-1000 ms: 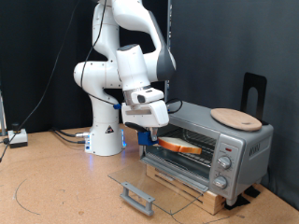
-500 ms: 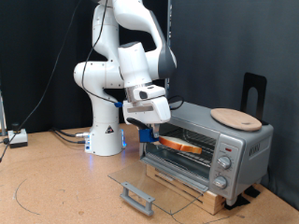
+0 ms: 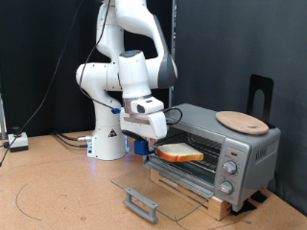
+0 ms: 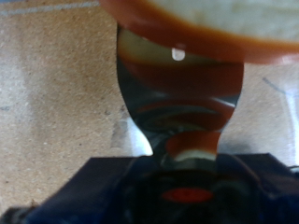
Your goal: Make a piece of toast with the oven
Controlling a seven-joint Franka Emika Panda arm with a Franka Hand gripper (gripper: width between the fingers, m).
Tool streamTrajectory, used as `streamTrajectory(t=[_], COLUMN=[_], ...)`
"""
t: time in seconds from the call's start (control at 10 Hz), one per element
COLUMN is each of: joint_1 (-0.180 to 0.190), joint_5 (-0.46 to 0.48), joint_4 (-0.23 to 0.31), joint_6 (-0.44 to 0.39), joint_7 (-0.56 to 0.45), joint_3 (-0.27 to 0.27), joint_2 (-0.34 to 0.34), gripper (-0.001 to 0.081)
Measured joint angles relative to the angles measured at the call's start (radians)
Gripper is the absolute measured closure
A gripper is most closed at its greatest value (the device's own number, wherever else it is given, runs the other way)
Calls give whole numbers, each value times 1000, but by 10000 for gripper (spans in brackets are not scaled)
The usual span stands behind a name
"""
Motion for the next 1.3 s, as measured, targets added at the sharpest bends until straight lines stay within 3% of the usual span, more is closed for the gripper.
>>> streamTrajectory(t=[0.2, 0.6, 0.9, 1.3], joint_1=[-28, -31, -6, 52], joint_5=[-11, 9, 99, 188], joint_4=[12, 30, 40, 39], joint_6=[21, 76, 75, 32], joint_7=[4, -18, -84, -118], joint_3=[4, 2, -1, 1], joint_2=[52, 103, 94, 7], gripper=[359, 359, 359, 359])
